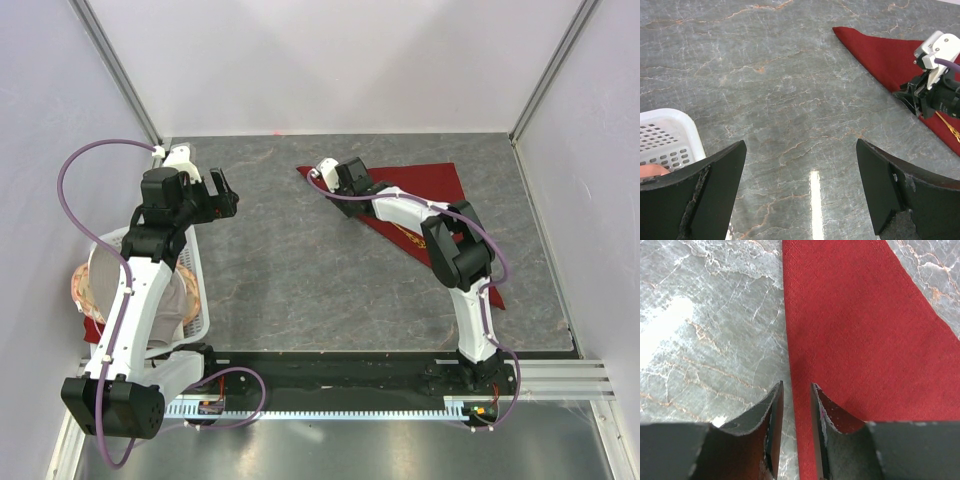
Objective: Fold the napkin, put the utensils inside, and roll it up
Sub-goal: Place the utensil onto the napkin
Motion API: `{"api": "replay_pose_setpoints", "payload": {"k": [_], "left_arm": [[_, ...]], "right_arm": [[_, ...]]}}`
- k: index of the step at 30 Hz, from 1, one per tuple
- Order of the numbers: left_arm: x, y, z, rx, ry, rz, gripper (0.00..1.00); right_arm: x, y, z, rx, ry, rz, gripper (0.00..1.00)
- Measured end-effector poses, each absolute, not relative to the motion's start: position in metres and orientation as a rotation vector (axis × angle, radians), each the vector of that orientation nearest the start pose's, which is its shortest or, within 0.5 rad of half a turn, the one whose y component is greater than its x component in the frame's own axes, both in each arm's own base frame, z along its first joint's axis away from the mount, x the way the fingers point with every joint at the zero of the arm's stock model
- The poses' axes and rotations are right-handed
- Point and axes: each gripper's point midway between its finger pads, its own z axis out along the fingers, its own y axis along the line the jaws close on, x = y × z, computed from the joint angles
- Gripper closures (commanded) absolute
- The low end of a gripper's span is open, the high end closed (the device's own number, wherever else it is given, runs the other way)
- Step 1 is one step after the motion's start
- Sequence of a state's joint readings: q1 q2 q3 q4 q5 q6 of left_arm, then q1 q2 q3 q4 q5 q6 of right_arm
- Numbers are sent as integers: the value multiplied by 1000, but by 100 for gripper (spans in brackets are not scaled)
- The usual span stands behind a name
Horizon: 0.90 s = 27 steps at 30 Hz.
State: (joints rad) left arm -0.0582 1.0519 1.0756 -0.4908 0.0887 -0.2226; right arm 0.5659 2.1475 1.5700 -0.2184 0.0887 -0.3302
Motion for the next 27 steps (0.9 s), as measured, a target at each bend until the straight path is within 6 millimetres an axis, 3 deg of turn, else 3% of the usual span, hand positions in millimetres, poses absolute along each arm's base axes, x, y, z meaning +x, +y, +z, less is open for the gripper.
{"api": "replay_pose_setpoints", "payload": {"k": [7, 10, 19, 24, 27], "left_arm": [[334, -44, 260, -113, 2045, -267, 2], [334, -44, 260, -112, 2045, -266, 2], [334, -44, 260, -112, 2045, -266, 2], [334, -45, 260, -112, 2045, -268, 2], [334, -46, 260, -106, 2046, -277, 2]], "right_arm": [[483, 269, 29, -1005, 2159, -16, 65], [488, 270, 31, -997, 2149, -27, 66], [488, 272, 28, -1003, 2144, -31, 80], [492, 274, 27, -1016, 2147, -37, 100], [492, 275, 27, -1025, 2151, -34, 100]]}}
